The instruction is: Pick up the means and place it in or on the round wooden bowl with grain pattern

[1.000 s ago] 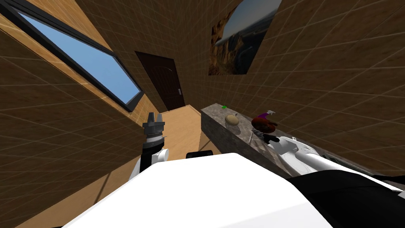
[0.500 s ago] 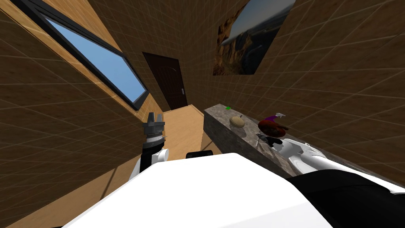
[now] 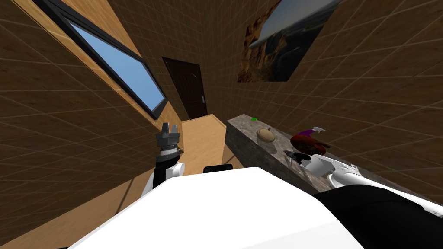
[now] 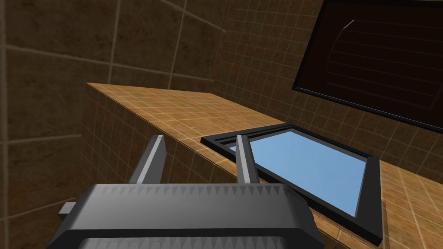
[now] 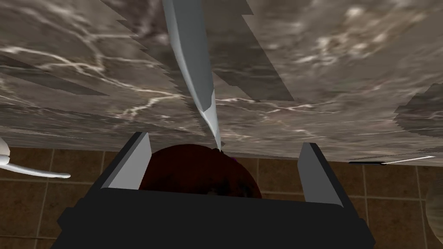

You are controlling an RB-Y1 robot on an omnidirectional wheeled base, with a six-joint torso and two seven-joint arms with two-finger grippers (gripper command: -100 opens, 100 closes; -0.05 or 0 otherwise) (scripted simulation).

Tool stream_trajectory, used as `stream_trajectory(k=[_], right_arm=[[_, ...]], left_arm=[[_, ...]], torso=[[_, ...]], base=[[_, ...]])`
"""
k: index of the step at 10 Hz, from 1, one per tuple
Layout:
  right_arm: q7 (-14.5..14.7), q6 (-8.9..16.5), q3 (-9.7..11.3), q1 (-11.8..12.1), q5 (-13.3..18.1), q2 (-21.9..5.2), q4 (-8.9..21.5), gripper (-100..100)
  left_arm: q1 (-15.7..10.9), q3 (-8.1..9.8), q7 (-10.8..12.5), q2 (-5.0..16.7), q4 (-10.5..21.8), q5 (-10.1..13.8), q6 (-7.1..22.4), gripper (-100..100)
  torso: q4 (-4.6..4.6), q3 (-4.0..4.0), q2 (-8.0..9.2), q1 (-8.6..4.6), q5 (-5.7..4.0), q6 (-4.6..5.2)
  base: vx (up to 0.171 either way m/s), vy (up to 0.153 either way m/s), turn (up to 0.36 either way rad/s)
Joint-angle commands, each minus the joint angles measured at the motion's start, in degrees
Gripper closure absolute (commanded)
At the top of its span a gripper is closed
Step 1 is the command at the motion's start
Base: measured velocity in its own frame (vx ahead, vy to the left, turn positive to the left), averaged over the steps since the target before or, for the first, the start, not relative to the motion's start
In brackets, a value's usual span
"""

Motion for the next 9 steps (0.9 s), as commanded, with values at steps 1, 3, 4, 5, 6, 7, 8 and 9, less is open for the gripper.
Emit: stream_trajectory(k=[1,3,4,5,6,7,8,9], right_arm=[[0.4,-0.6,0.1,-0.6,1.0,1.8,1.7,-100],[0.7,-1.1,0.1,-1.0,1.8,3.2,3.0,-100],[0.2,-0.5,-0.4,-0.4,2.0,2.8,1.9,-100],[0.3,-0.5,-0.4,-0.4,2.1,2.9,2.0,100],[0.3,-0.5,-0.4,-0.4,2.1,2.9,2.0,100],[0.3,-0.4,-0.4,-0.3,2.1,2.9,2.1,100],[0.3,-0.4,-0.3,-0.3,2.1,2.8,2.0,100],[0.3,-0.4,-0.4,-0.3,2.1,2.8,2.0,100]], left_arm=[[0.0,0.00,0.0,0.0,0.0,0.0,0.0,0],[0.0,0.01,0.0,0.0,0.0,0.0,0.0,0],[0.0,0.01,0.0,0.0,0.0,0.0,0.0,0],[0.0,0.01,0.0,0.0,0.0,0.0,0.0,0],[0.0,0.00,0.0,0.0,0.0,0.0,0.0,0],[0.0,0.00,0.0,0.0,0.0,0.0,0.0,0],[0.0,0.00,0.0,0.0,0.0,0.0,0.0,0],[0.0,0.00,0.0,0.0,0.0,0.0,0.0,0]], torso=[[0.00,0.00,0.00,0.00,0.00,0.00],[-0.01,-0.04,-0.07,-0.32,-0.08,0.00],[-0.01,-0.03,-0.06,-0.34,-0.09,0.00],[0.00,0.00,0.00,-0.22,-0.06,0.00],[0.01,0.02,0.03,-0.14,-0.04,0.00],[0.05,0.04,0.03,-0.11,-0.07,-0.09],[0.08,0.09,0.09,-0.14,-0.09,-0.05],[0.06,0.07,0.09,-0.13,-0.08,-0.03]], base=[[0.020,-0.036,0.048],[0.035,-0.067,0.050],[0.009,-0.026,0.009],[0.002,-0.005,0.000],[-0.001,-0.005,-0.019],[0.000,0.000,0.000],[0.000,0.000,0.000],[0.000,0.000,0.000]])
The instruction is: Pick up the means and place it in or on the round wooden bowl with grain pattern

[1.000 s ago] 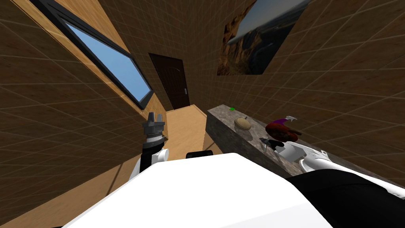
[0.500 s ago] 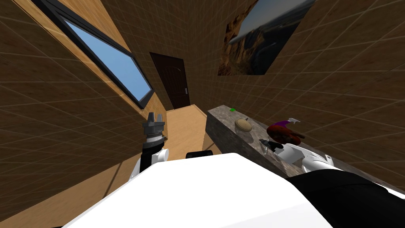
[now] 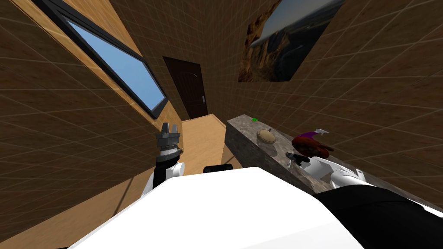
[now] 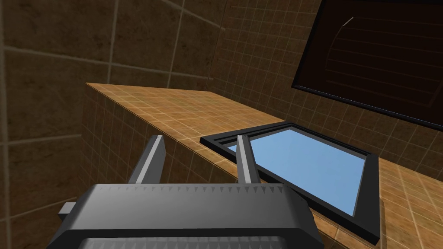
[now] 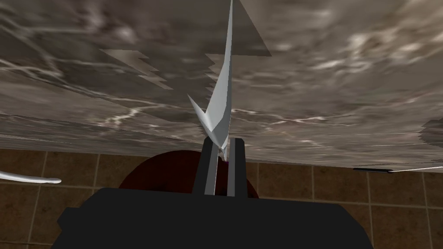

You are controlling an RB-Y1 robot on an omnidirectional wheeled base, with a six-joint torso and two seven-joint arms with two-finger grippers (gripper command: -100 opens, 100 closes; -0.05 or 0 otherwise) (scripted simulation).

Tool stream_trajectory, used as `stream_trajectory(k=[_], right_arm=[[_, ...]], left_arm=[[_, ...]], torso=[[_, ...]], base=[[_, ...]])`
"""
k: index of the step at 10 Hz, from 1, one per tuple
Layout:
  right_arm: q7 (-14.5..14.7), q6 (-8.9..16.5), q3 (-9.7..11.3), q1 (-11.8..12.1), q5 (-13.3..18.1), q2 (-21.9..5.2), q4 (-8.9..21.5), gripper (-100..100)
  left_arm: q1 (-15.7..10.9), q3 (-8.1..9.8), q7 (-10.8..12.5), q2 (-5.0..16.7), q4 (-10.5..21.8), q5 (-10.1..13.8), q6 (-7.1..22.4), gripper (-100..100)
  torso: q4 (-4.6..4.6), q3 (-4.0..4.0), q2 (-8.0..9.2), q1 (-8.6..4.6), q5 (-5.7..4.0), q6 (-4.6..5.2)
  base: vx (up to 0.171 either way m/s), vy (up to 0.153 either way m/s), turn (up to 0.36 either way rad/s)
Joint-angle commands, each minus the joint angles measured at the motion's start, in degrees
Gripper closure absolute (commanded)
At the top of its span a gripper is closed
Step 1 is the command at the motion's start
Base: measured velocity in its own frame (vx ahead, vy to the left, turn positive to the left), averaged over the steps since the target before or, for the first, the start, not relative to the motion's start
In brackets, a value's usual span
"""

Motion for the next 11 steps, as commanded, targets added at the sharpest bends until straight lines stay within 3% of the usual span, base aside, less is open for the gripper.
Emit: stream_trajectory(k=[1,2,3,4,5,6,11], right_arm=[[0.0,0.0,0.0,0.0,0.0,0.0,0.0,0],[-0.1,0.1,0.4,0.0,-1.5,-1.8,-1.0,100],[-0.3,0.5,0.4,0.4,-2.1,-2.8,-2.0,100],[0.0,0.1,0.5,-0.1,-1.8,-2.1,-1.1,100],[-0.1,0.2,0.5,-0.1,-1.8,-2.2,-1.2,0],[0.0,0.6,0.0,-0.1,-2.2,-4.5,-2.1,100],[0.0,1.8,-1.5,-0.1,-3.6,-10.8,-4.4,100]], left_arm=[[0.0,0.00,0.0,0.0,0.0,0.0,0.0,0],[0.0,0.00,0.0,0.0,0.0,0.0,0.0,0],[0.0,0.00,0.0,0.0,0.0,0.0,0.0,0],[0.0,-0.01,0.0,0.0,0.0,0.0,0.0,0],[0.0,0.00,0.0,0.0,0.0,0.0,0.0,0],[0.0,0.00,0.0,0.0,0.0,0.0,0.0,0],[0.0,0.00,0.0,0.0,0.0,0.0,0.0,0]], torso=[[0.00,0.00,0.00,0.00,0.00,0.00],[0.00,0.00,0.00,0.00,0.00,0.00],[0.00,0.03,0.07,0.18,0.05,0.02],[0.01,0.06,0.12,0.34,0.07,0.04],[0.00,0.04,0.08,0.23,0.07,0.03],[-0.01,0.01,0.03,0.11,0.04,0.03],[-0.04,-0.19,-0.36,0.08,0.26,-0.09]], base=[[0.000,0.000,0.000],[-0.023,0.048,-0.064],[-0.034,0.083,-0.070],[-0.015,0.040,-0.016],[-0.003,0.008,0.000],[0.043,0.001,-0.099],[0.072,-0.010,-0.076]])
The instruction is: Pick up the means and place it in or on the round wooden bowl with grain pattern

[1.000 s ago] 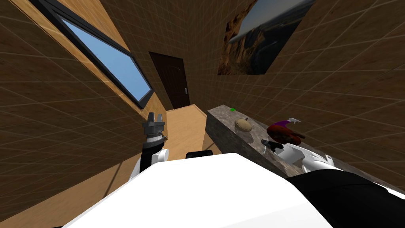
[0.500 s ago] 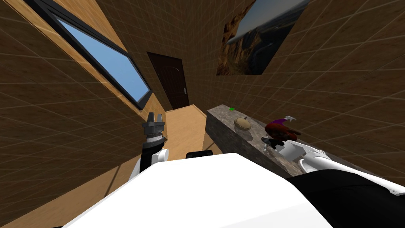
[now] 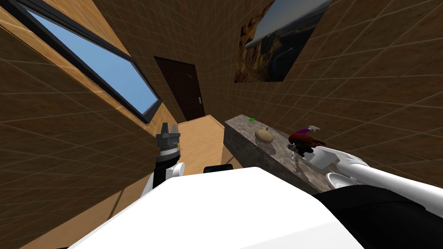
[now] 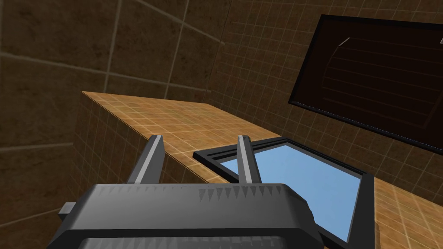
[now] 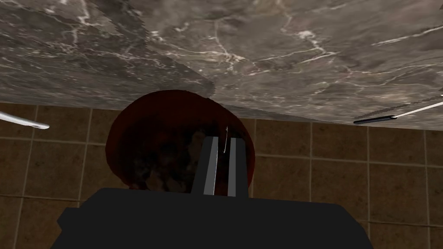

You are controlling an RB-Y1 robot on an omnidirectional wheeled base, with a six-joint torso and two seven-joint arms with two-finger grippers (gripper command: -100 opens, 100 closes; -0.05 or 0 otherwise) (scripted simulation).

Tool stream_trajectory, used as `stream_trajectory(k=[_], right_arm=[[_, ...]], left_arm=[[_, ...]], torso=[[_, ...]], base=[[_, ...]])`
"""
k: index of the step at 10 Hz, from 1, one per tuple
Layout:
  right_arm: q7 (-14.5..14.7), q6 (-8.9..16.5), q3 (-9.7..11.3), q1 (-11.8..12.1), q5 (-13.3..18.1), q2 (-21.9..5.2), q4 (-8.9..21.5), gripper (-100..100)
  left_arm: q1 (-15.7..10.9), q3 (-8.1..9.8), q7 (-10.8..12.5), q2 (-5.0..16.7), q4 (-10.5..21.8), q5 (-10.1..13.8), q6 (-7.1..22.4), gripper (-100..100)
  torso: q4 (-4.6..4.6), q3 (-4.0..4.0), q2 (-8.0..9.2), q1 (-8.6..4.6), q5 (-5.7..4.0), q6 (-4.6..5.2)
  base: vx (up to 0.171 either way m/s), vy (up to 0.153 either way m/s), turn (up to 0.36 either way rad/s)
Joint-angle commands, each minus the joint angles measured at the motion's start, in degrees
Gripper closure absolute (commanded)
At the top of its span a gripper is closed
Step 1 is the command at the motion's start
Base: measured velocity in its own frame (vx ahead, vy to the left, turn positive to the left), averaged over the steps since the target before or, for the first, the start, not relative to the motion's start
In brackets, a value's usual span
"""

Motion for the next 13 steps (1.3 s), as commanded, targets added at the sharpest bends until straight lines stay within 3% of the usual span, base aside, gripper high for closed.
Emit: stream_trajectory(k=[1,9,13], right_arm=[[-0.4,0.5,-1.1,0.6,-0.4,-2.6,-1.3,100],[-0.7,2.9,-3.1,1.1,-3.9,-12.3,-5.6,100],[-1.3,4.7,-4.2,1.7,-7.2,-17.6,-8.4,100]], left_arm=[[0.0,0.00,0.0,0.0,0.0,0.0,0.0,0],[0.0,0.00,0.0,0.0,0.0,0.0,0.0,0],[0.0,0.00,0.0,0.0,0.0,0.0,0.0,0]], torso=[[0.00,0.00,0.00,0.00,0.00,0.00],[0.15,-0.11,-0.36,-0.23,0.64,-0.33],[0.12,-0.14,-0.39,-0.17,0.63,-0.35]], base=[[0.068,-0.003,-0.093],[0.062,0.000,-0.068],[0.061,0.008,-0.058]])
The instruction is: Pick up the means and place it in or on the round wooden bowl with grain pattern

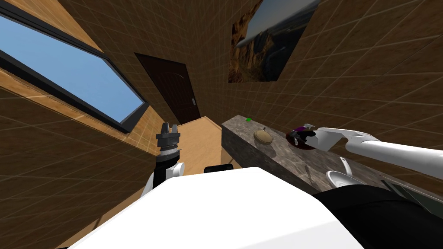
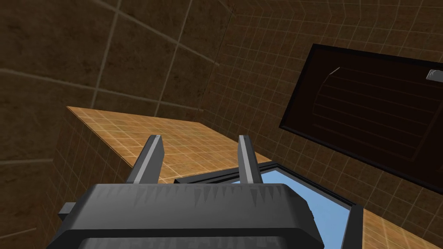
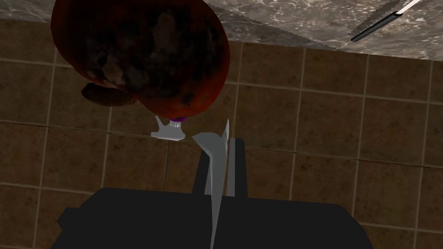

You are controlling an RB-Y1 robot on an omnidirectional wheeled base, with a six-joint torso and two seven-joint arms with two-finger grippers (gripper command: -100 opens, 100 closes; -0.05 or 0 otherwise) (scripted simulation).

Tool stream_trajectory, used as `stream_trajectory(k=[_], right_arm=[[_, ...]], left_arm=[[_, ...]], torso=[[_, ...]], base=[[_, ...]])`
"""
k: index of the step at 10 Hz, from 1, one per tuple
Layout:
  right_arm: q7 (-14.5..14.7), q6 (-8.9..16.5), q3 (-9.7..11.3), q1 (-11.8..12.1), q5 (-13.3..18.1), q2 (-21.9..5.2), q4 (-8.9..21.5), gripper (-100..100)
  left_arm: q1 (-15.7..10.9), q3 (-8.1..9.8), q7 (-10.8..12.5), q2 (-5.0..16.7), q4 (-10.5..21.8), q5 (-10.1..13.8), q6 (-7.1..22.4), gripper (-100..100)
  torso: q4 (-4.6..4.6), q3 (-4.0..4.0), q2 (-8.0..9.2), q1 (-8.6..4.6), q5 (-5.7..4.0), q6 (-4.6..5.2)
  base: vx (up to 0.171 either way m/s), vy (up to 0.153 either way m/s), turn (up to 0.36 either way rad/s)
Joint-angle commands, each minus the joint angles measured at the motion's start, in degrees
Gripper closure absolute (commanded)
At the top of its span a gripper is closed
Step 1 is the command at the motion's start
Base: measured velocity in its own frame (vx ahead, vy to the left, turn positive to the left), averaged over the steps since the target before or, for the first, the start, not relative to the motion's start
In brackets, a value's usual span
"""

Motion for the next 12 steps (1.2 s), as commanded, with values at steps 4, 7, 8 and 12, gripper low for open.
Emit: stream_trajectory(k=[4,7,8,12], right_arm=[[-1.8,2.6,-0.5,1.0,-4.4,-3.9,-3.8,100],[-4.1,5.0,-0.1,1.9,-8.2,-6.0,-8.0,100],[-4.1,5.0,-0.1,1.9,-8.2,-6.0,-8.0,100],[-5.5,6.4,0.4,2.4,-10.2,-6.9,-10.4,100]], left_arm=[[0.0,-0.01,0.0,0.0,0.0,0.0,0.0,0],[0.0,-0.01,0.0,0.0,0.0,0.0,0.0,0],[0.0,-0.01,0.0,0.0,0.0,0.0,0.0,0],[0.0,-0.01,0.0,0.0,0.0,0.0,0.0,0]], torso=[[-0.03,-0.02,0.00,0.10,-0.03,0.01],[-0.04,-0.04,-0.04,0.28,-0.02,-0.02],[-0.05,-0.05,-0.05,0.30,-0.03,-0.04],[-0.02,-0.01,0.01,0.19,-0.05,-0.01]], base=[[0.041,0.035,0.007],[0.043,0.079,0.072],[0.038,0.068,0.049],[0.031,0.059,0.048]])
